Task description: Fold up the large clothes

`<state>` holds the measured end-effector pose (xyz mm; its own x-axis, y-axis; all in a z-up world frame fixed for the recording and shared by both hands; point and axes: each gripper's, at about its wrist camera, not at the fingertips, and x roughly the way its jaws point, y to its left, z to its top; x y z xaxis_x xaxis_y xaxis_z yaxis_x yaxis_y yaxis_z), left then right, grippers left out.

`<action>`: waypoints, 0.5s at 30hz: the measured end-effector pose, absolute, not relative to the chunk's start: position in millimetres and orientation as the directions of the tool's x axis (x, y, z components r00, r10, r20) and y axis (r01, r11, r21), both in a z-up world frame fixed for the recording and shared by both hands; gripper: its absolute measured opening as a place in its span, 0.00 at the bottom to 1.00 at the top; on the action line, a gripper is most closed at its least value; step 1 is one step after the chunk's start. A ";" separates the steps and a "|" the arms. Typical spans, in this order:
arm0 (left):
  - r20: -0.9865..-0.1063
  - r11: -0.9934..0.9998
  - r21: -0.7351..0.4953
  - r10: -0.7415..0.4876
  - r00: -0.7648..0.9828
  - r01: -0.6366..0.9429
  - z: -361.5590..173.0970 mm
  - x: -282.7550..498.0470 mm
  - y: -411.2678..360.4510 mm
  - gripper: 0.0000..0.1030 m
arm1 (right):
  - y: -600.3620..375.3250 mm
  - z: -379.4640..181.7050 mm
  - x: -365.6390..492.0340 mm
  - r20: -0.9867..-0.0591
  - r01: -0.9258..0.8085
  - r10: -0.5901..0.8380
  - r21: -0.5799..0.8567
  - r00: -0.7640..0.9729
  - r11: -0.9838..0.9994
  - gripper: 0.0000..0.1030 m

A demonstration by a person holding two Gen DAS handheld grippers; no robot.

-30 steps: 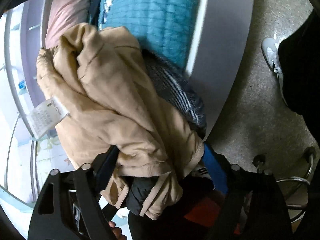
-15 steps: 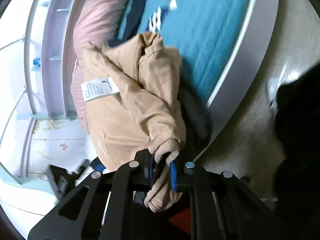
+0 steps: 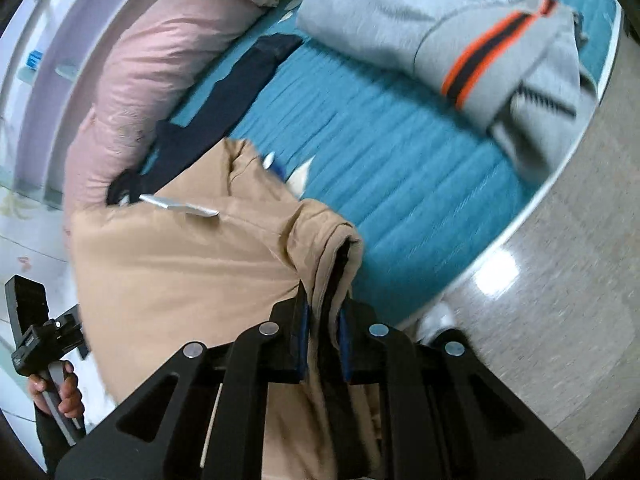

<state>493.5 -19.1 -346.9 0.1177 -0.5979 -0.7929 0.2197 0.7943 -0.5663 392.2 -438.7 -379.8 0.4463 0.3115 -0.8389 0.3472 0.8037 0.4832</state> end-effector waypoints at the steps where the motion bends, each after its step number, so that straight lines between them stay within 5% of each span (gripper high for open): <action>1: -0.779 0.778 -0.593 -0.620 0.095 0.208 -353.9 496.1 -22.3 0.78 | -441.3 -384.5 393.2 -0.845 0.345 0.303 0.471 0.441 0.812 0.10; 8: -0.569 0.583 -0.795 -0.812 0.127 0.168 -347.6 490.7 -13.0 0.78 | -447.7 -385.6 401.4 -0.866 0.359 0.278 0.437 0.416 0.825 0.09; 12: -0.584 0.590 -0.779 -0.806 0.099 0.214 -342.8 487.4 -23.4 0.78 | -445.6 -381.0 400.8 -0.869 0.362 0.275 0.433 0.410 0.826 0.09; 15: -0.732 0.734 -0.617 -0.668 0.137 0.283 -345.1 486.3 -45.7 0.78 | -444.4 -380.0 402.5 -0.868 0.370 0.280 0.439 0.410 0.819 0.09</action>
<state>486.3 -45.7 -345.1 0.1370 -0.6679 -0.7316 0.2829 0.7342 -0.6172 402.5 -444.4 -380.0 0.4103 0.2798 -0.8680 0.3700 0.8188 0.4389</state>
